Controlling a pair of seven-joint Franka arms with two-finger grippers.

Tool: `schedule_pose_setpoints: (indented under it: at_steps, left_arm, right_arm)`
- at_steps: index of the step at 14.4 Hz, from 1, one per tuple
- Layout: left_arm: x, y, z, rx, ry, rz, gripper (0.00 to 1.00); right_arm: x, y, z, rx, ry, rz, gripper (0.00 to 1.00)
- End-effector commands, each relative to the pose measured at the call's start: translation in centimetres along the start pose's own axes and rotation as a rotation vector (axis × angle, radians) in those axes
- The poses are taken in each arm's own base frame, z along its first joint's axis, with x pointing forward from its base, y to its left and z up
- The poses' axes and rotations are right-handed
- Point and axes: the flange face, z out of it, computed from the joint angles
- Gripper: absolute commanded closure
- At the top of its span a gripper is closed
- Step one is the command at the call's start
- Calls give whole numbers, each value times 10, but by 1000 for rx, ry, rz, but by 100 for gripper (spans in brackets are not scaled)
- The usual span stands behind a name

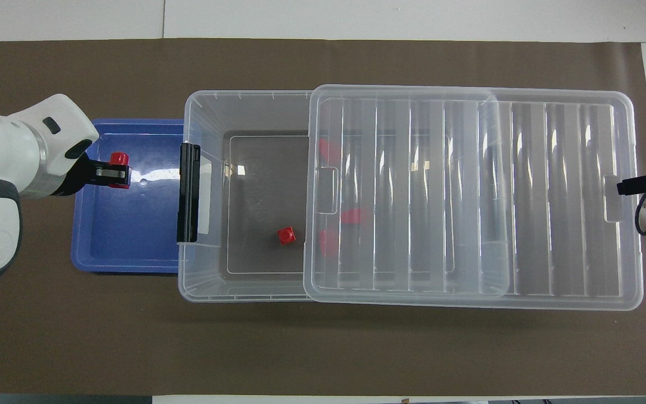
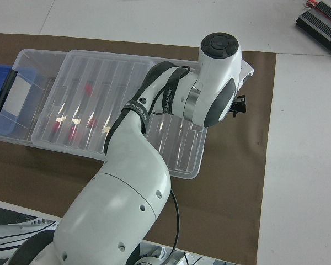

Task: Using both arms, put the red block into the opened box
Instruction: 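Lift and carry the red block with the left gripper over the open box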

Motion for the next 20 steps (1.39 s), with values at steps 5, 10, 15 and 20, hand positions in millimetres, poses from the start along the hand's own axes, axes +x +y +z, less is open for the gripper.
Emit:
schedule_pose_setpoints:
  at_steps: [5,10,15,20]
  left_arm:
    - [-1,157,71,74,62,-115,100]
    - [10,181,149,47,63,-158,100]
    - [15,186,200,51,66,-156,100]
    - [18,178,212,34,87,-174,100]
  right_arm:
    - [19,-7,-30,1,-24,-27,0]
    - [39,-89,-106,14,-68,66,0]
    - [17,-135,-148,24,-95,138,0]
    - [11,-143,-146,29,-113,144,0]
